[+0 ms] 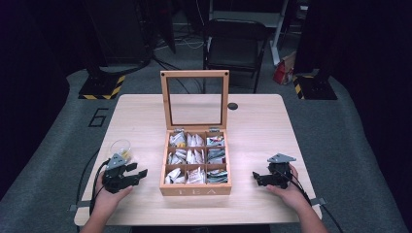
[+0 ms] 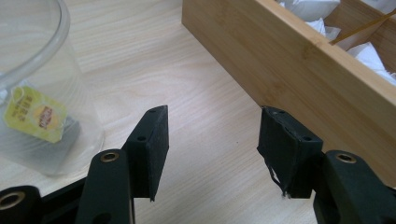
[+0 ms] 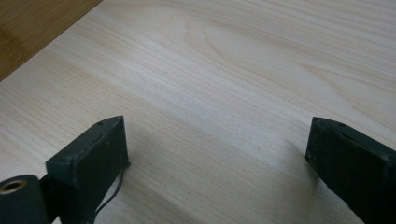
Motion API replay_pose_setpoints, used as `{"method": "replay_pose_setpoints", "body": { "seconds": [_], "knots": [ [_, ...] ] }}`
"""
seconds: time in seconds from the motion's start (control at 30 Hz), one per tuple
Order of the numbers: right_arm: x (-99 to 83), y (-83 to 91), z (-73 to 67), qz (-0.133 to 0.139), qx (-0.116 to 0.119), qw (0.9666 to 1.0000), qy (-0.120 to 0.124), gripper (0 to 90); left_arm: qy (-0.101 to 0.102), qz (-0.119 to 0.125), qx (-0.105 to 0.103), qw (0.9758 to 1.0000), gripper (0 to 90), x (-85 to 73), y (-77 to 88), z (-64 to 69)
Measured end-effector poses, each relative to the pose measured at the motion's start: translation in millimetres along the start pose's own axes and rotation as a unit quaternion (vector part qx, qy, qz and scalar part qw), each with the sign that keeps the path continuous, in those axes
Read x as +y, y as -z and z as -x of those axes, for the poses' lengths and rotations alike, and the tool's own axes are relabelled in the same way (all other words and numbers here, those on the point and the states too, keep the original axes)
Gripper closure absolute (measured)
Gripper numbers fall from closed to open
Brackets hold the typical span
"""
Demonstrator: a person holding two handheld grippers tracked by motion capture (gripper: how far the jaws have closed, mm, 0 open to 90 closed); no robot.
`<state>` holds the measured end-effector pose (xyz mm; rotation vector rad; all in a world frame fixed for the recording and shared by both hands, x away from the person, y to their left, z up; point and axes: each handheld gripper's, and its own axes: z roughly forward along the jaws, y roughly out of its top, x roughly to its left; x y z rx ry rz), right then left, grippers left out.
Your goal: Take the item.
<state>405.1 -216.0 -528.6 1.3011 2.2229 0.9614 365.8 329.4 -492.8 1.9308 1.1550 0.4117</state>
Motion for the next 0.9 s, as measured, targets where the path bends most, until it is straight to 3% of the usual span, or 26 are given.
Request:
{"method": "replay_pose_setpoints", "body": {
  "seconds": [0.3, 0.33, 0.53, 0.9],
  "knots": [
    [0.1, -0.1, -0.1, 0.000, -0.001, 1.0000, -0.001, 5.1, -0.003, -0.011, 0.002, 0.9999, 42.6, -2.7, -9.5, 0.6],
    [0.0, 0.0, 0.0, 0.000, 0.000, 1.0000, 0.001, 5.1, -0.014, -0.016, 0.003, 0.9998, 42.4, -3.1, -11.4, 0.5],
    [0.1, -0.3, -0.2, 0.001, -0.001, 1.0000, -0.001, 5.1, -0.028, -0.025, 0.012, 0.9992, 40.0, -4.4, -14.6, 1.3],
    [0.1, -0.3, -0.2, 0.001, -0.002, 1.0000, -0.002, 5.1, -0.034, -0.033, -0.003, 0.9989, 40.0, -3.9, -18.1, 4.8]
  ]
}}
